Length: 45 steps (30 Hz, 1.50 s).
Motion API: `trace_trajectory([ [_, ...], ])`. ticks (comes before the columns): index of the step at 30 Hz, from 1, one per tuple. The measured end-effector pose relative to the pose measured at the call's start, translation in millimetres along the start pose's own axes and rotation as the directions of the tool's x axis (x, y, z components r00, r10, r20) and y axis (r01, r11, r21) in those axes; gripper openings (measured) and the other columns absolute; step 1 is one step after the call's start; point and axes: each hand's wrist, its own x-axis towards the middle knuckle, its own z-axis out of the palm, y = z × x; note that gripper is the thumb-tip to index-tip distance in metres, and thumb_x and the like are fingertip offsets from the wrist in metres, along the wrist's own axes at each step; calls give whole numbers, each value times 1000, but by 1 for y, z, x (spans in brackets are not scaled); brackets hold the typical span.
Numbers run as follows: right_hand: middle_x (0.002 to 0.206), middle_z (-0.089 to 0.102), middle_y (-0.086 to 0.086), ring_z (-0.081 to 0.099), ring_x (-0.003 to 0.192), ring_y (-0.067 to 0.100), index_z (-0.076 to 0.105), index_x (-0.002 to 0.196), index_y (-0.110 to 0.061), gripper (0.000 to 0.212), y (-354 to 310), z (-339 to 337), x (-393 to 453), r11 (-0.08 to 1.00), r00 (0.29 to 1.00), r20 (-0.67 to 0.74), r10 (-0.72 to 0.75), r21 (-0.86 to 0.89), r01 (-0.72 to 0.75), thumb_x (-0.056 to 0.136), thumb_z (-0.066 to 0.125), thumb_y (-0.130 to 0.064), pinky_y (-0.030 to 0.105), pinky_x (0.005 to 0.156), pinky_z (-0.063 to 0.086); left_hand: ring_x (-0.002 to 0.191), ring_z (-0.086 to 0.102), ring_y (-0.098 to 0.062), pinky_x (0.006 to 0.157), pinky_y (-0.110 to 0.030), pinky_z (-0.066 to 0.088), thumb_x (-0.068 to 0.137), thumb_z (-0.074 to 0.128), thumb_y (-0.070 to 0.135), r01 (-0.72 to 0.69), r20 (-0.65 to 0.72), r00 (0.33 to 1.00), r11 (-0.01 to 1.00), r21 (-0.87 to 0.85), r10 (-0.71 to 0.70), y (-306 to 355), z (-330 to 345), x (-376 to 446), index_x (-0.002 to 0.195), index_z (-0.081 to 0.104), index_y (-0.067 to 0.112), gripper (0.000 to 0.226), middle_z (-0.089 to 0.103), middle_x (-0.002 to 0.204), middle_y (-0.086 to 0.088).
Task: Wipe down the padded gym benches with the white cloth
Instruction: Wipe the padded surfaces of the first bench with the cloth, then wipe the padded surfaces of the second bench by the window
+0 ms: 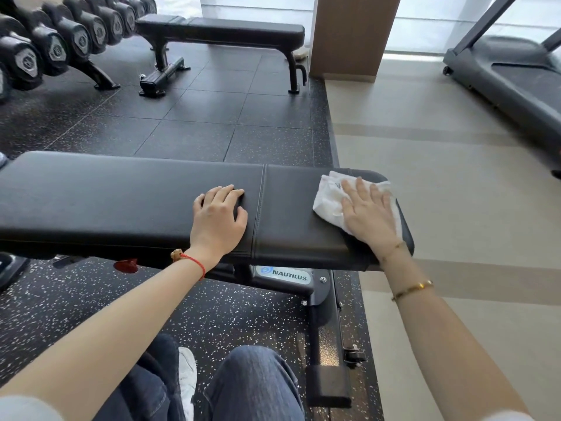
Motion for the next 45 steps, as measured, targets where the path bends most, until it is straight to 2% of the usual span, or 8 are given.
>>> trace_trajectory([
  [12,166,10,-2,1,154,22,17,158,-31,54,-74,17,-29,941,946,-13,-323,104,323,105,22,-45,41,124,-5,132,44,-19,111,-43,25,91,52,26,2,12,1000,1000,-28,-2,1,-5,2,129,59,21,39,56,138,1],
  [15,162,26,4,14,151,19,33,153,-22,56,-69,5,-38,877,959,-166,-228,393,276,103,35,-46,36,123,7,133,43,-19,111,-43,25,92,51,26,2,14,1000,999,-37,-2,-1,-4,1,130,59,20,39,56,138,0],
  [21,163,15,18,7,152,31,22,155,-6,78,-47,7,-41,977,992,-128,16,211,12,96,46,-52,42,124,4,134,42,-21,114,-45,26,92,50,25,-1,26,1000,999,-36,2,0,-3,0,131,58,19,40,55,140,-2],
  [26,156,29,21,15,150,33,42,140,2,76,-50,12,-39,967,982,-177,62,255,-15,91,55,-55,41,124,8,130,47,-20,115,-43,25,92,51,22,-33,-24,999,999,-37,32,-1,0,-1,125,62,17,35,59,132,-1],
  [31,112,52,7,47,108,26,51,111,-6,56,-56,7,-31,942,958,-267,101,335,-6,79,75,-45,36,95,39,128,50,-19,116,-44,27,91,52,20,-72,-47,996,996,-52,69,-4,3,-1,120,65,18,31,62,129,2],
  [35,107,48,0,48,93,18,36,105,-16,54,-67,-4,-24,844,982,-121,148,533,-61,76,80,-24,29,79,39,125,54,-21,115,-45,30,89,53,16,-55,-16,998,995,-85,53,-2,-5,-1,117,66,17,31,64,127,2],
  [39,93,53,-11,55,83,12,43,105,-16,43,-79,-27,-18,715,949,184,255,625,-314,78,77,-14,22,60,40,122,57,-22,113,-47,32,86,54,9,-21,45,999,996,-87,25,6,-32,3,115,67,17,33,65,124,1],
  [45,112,72,7,70,102,25,66,113,-7,28,-91,-99,-34,299,802,552,228,744,-597,86,71,-8,49,91,57,119,59,-22,112,-46,35,86,56,6,-23,131,991,995,-99,36,28,-120,21,114,67,15,31,67,120,0],
])
